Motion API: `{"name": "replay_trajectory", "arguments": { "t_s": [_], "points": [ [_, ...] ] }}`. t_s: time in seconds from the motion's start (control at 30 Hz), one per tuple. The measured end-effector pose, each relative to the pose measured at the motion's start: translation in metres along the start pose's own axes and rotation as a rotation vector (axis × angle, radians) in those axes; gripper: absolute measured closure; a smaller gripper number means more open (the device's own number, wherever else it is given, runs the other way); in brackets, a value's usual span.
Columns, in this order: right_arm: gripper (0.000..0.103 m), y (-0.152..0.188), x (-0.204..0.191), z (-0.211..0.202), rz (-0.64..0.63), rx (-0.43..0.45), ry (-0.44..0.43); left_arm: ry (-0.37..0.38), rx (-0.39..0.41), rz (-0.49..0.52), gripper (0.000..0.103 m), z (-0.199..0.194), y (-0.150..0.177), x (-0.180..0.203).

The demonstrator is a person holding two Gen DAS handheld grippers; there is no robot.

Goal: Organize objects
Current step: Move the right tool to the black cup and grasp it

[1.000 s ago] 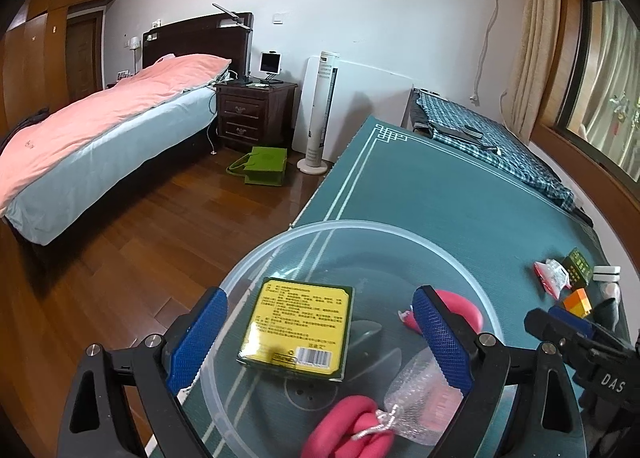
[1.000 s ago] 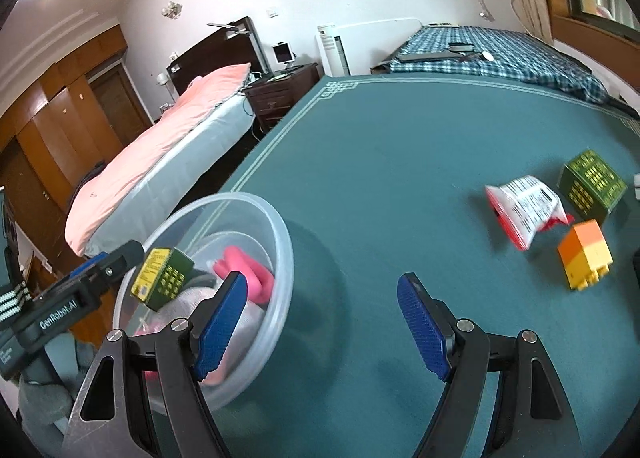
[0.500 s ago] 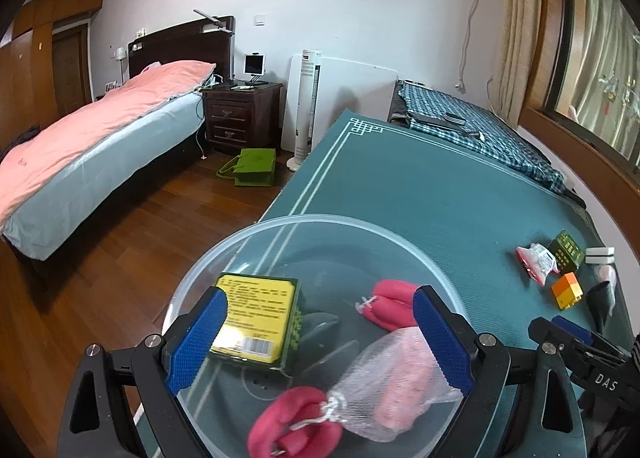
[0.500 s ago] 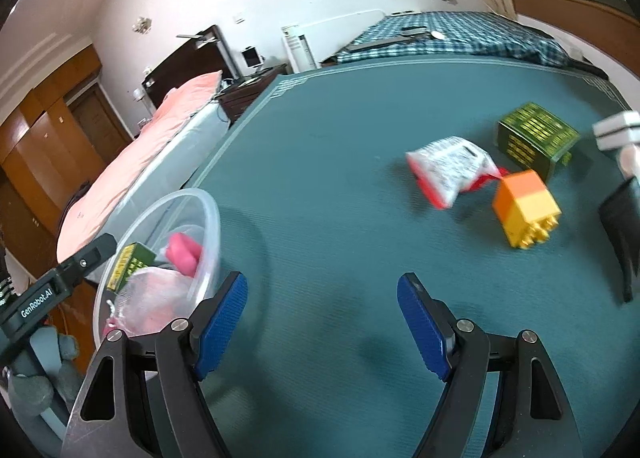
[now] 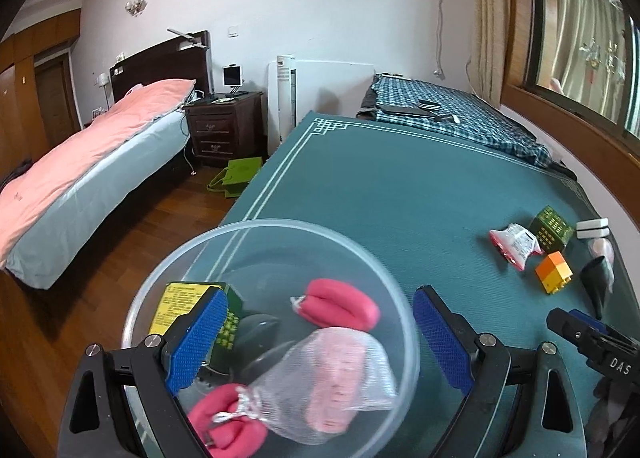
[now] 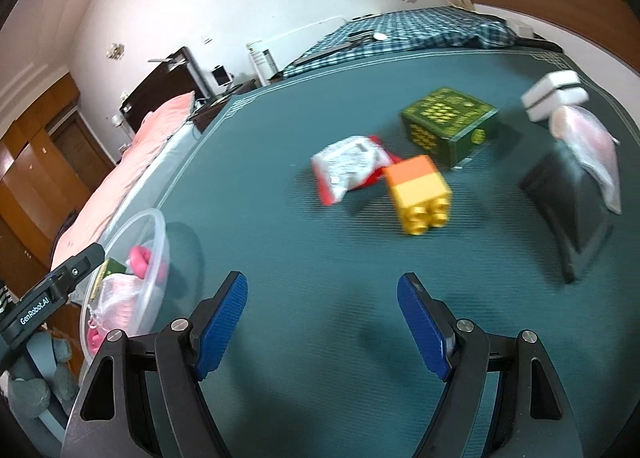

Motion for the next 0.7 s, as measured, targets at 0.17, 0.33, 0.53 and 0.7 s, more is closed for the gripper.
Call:
{"name": "replay_trajectory", "arguments": {
  "t_s": [0.17, 0.33, 0.53, 0.7],
  "points": [
    [0.024, -0.001, 0.031, -0.013, 0.039, 0.018, 0.037, 0.018, -0.008, 0.025, 0.007, 0.000, 0.002, 0.020],
    [0.024, -0.005, 0.062, -0.028, 0.065, 0.045, 0.081, 0.042, -0.009, 0.063, 0.007, -0.001, 0.003, 0.044],
    [0.024, -0.017, 0.102, -0.044, 0.079, 0.076, 0.153, 0.071, -0.002, 0.110, 0.007, -0.005, 0.002, 0.073],
    [0.024, -0.032, 0.127, -0.051, 0.057, 0.103, 0.205, 0.097, -0.006, 0.151, 0.007, -0.006, 0.005, 0.100]
  ]
}}
Point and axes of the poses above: each gripper's, at about its wrist camera, not at the fingertips, and z roughly the way its jaws point, x to its right, y to its underside, the point moved 8 cm from there along z, roughly the way its jaws point, and after that the axes turned 3 degrees about -y, right-handed, at the moved point
